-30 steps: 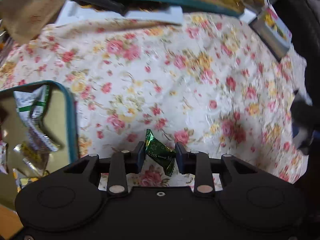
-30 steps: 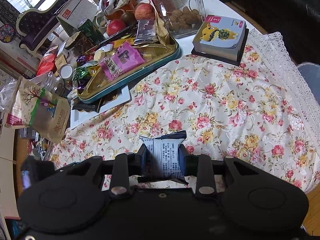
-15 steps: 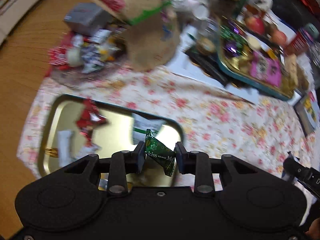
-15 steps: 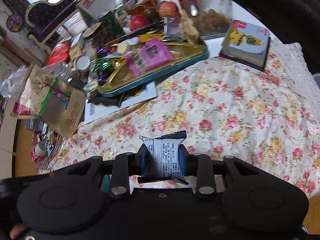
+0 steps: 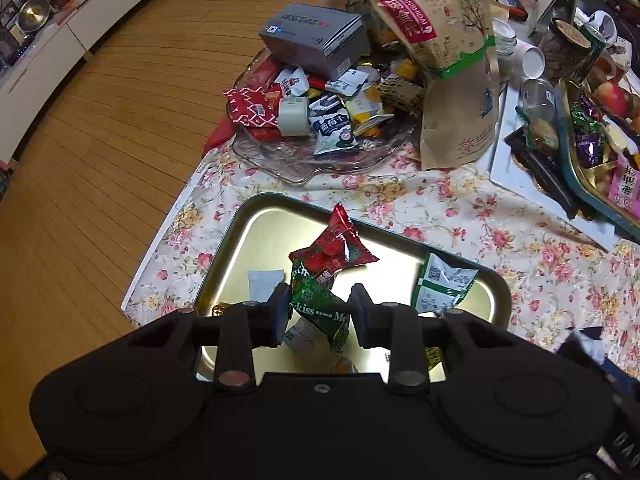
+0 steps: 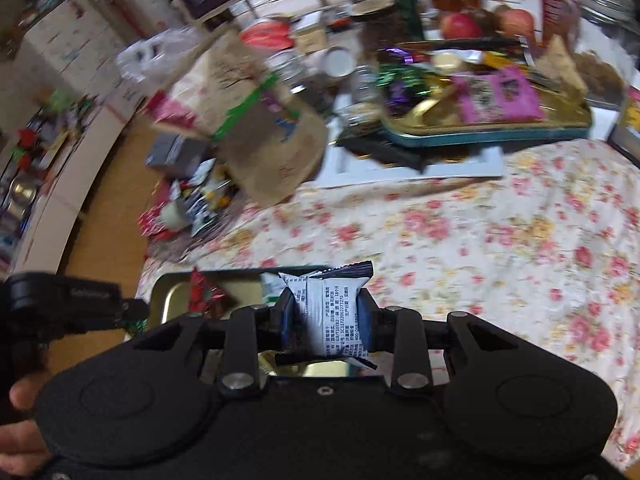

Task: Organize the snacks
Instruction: 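Carry both snacks over the tin tray and open both grippers to drop them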

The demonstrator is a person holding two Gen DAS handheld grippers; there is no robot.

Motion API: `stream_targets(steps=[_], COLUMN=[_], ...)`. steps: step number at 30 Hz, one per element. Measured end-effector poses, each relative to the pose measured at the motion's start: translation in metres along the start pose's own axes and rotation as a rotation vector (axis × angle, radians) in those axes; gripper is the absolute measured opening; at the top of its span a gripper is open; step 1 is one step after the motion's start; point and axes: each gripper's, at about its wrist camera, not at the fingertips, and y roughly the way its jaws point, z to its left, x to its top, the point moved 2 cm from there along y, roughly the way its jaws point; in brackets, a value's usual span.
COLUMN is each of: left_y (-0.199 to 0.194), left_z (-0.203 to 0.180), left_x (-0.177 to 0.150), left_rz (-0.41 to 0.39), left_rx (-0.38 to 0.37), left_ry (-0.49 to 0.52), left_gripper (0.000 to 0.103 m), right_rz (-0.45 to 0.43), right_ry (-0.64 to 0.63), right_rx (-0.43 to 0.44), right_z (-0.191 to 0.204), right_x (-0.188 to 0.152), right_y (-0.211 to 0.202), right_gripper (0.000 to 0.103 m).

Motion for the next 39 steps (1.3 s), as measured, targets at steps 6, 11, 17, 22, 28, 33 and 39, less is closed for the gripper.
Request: stream_targets(steps=[6, 11, 17, 22, 28, 33, 39], left_y=[0.003, 0.006, 0.009, 0.009, 0.009, 0.007, 0.005], left_z=[0.002, 0.003, 0.006, 0.006, 0.005, 0.007, 0.009], left_x=[-0.003, -0.004, -0.004, -0.003, -0.003, -0.001, 0.000], left_rz=[0.007, 0.016, 0.031, 0.028, 0.028, 0.026, 0.021], left_rx=[0.008, 0.015, 0.005, 0.002, -0.006, -0.048, -0.042], left_ry=[0.013, 0.020, 0.002, -0.013, -0.021, -0.036, -0.045], left_gripper=[0.041, 0.041, 0.048, 0.052, 0.054, 0.057, 0.057], right_rz=[0.040, 0.042, 0.032, 0.028, 0.024, 0.041, 0.048], right_ry=[-0.094, -0.136, -0.137, -0.146, -0.135, -0.132, -0.148], right_rx=[0.025, 0.023, 0.031, 0.056, 0.099, 0.126, 0.084], right_z=[0.033, 0.041, 0.041, 0.045, 0.047, 0.048, 0.049], right_x=[-0.015, -0.022, -0.021, -0.020, -0.018, -0.018, -0.020], right_y=[0.017, 0.022, 0.021, 0.019, 0.016, 0.017, 0.022], right_gripper=[0.033, 0.033, 0.033, 0.034, 0.036, 0.039, 0.040])
